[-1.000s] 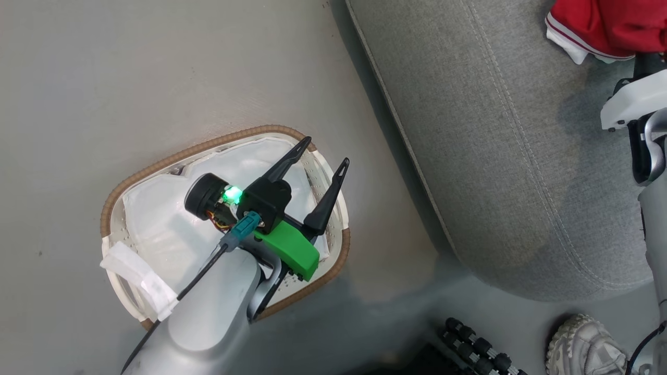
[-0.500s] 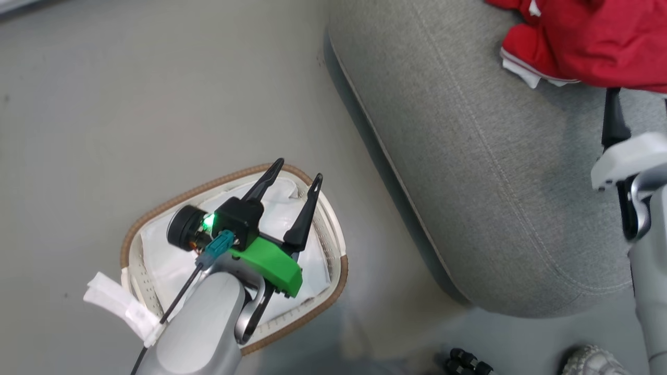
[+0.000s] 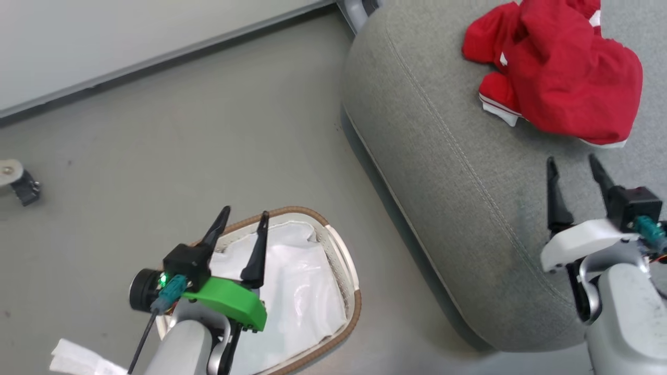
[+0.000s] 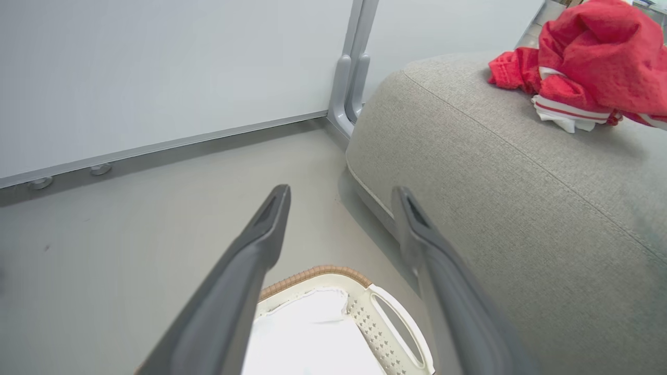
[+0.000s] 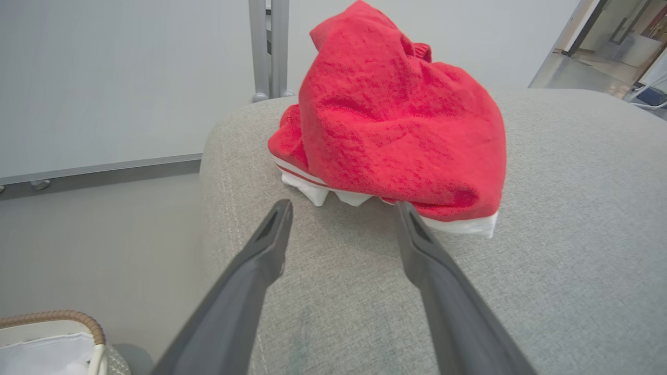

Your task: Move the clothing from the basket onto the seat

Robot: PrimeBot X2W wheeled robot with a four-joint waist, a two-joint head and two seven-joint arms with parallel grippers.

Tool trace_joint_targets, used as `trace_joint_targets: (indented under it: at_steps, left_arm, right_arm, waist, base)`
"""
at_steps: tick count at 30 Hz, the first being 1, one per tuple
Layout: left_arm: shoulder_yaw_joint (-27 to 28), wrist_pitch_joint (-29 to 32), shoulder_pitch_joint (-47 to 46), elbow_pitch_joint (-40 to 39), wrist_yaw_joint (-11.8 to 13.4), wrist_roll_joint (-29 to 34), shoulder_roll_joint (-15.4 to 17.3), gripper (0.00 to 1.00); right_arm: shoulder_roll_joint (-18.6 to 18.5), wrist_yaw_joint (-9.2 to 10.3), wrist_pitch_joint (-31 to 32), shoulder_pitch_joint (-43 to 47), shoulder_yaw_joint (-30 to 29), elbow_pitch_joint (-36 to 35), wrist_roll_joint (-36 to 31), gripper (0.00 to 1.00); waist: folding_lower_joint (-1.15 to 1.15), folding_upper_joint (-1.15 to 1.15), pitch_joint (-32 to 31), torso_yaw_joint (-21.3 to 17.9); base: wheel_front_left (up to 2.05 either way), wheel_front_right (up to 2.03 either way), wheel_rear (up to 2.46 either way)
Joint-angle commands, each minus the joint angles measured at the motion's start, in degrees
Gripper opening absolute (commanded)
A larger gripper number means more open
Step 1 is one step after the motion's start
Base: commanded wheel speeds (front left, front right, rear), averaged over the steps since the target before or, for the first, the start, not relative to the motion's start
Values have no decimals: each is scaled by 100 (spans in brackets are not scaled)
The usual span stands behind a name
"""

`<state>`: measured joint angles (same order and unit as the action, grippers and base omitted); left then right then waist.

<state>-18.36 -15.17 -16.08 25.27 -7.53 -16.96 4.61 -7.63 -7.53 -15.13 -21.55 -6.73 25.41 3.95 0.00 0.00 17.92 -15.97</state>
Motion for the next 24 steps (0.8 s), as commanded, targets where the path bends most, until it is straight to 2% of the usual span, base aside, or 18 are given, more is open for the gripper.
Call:
trace_joint_targets:
  at_steps: [1, 11, 16, 24]
  left_arm:
    - [171, 4, 161, -32, 16, 90, -18, 100]
    - [1257, 4, 585, -318, 77, 424, -148, 100]
    - [1616, 3, 763, -447, 109, 571, -161, 100]
    - [1958, 3, 1054, -517, 163, 432, -166, 100]
  right_arm:
    - [57, 8, -2, 136, 81, -112, 51, 100]
    - [406, 8, -2, 317, 456, -670, 158, 100]
    - [446, 8, -2, 343, 614, -651, 113, 100]
    - [457, 8, -2, 527, 630, -534, 187, 100]
  waist:
    - [0, 0, -264, 263]
    - [0, 0, -585, 796]
    - [0, 0, -707, 1075]
    - [0, 0, -885, 1317]
  base:
    - [0, 0, 0]
    - [0, 0, 0]
    - [0, 0, 0]
    - [0, 0, 0]
